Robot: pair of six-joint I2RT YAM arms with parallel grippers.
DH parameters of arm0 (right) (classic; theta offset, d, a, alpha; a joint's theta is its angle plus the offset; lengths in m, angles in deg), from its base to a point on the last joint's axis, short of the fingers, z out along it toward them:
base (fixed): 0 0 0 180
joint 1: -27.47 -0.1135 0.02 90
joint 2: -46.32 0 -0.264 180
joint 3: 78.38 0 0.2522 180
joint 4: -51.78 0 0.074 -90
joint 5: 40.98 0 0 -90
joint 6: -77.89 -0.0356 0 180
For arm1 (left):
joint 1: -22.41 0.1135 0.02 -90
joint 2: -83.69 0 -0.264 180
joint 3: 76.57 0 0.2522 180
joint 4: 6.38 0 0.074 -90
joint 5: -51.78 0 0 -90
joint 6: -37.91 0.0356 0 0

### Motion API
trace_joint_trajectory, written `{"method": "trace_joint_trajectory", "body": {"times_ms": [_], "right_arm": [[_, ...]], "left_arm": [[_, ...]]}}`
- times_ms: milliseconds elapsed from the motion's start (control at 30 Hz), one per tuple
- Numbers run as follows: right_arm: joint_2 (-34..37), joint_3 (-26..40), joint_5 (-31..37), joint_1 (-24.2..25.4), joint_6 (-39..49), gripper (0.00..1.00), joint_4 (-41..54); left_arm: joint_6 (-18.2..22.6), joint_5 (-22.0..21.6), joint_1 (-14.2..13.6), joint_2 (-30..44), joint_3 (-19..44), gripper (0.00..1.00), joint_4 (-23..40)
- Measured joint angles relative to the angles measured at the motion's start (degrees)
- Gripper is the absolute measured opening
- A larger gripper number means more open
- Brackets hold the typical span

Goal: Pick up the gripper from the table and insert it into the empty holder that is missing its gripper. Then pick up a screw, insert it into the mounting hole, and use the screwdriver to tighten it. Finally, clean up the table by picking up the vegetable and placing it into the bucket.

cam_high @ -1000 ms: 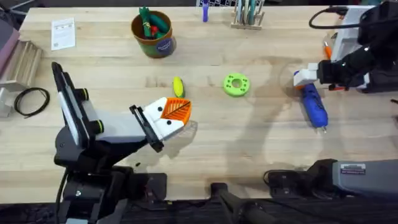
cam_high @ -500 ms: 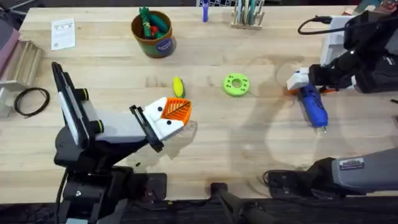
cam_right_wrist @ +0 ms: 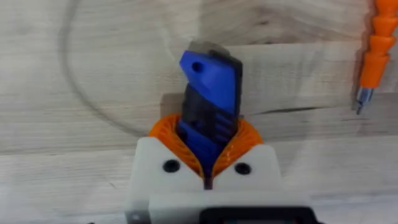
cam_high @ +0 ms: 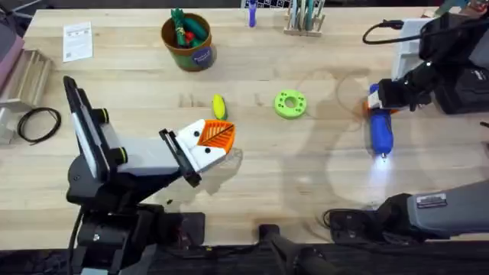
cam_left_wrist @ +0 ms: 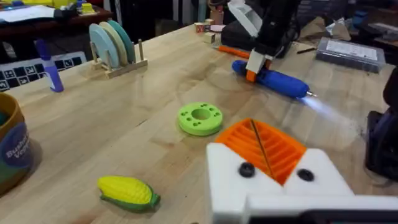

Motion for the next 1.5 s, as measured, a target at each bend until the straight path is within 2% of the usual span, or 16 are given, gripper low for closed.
{"method": "trace_joint_trajectory", "body": {"times_ms": [167,367,633,867,933,1200,1367,1500], "right_arm": [[-0.07,0.15,0.24,-2.62,-0.03,0.022,1.2],[-1.9,2.49,-1.16,-8.44,-0.51,0.022,7.04],[-10.91,11.54,-1.59,-13.91,-5.63,0.022,8.19],[-14.52,20.3,-3.37,-17.36,-13.41,0.022,4.86],[-19.38,21.94,-12.32,-18.0,-19.25,0.022,-4.24],[-25.28,21.38,-17.65,-19.19,-24.5,0.022,-9.45],[-29.86,13.2,-21.18,-20.99,-27.7,0.022,-23.45],[-31.44,2.95,-28.11,-21.92,-33.08,0.022,-44.33]], "left_arm": [[0.0,0.0,0.0,0.0,-0.01,0.006,0.0],[0.0,0.0,0.0,0.0,-0.02,0.006,0.0],[0.0,0.0,0.0,0.01,-0.02,0.005,0.0],[0.0,0.0,0.0,0.0,-0.01,0.005,-0.01],[0.0,0.0,0.0,0.0,-0.01,0.005,0.0],[0.0,0.0,0.0,0.02,0.0,0.005,0.0],[-0.01,0.0,0.0,0.0,-0.02,0.005,0.0],[0.0,0.0,0.0,0.01,-0.01,0.005,-0.02]]}}
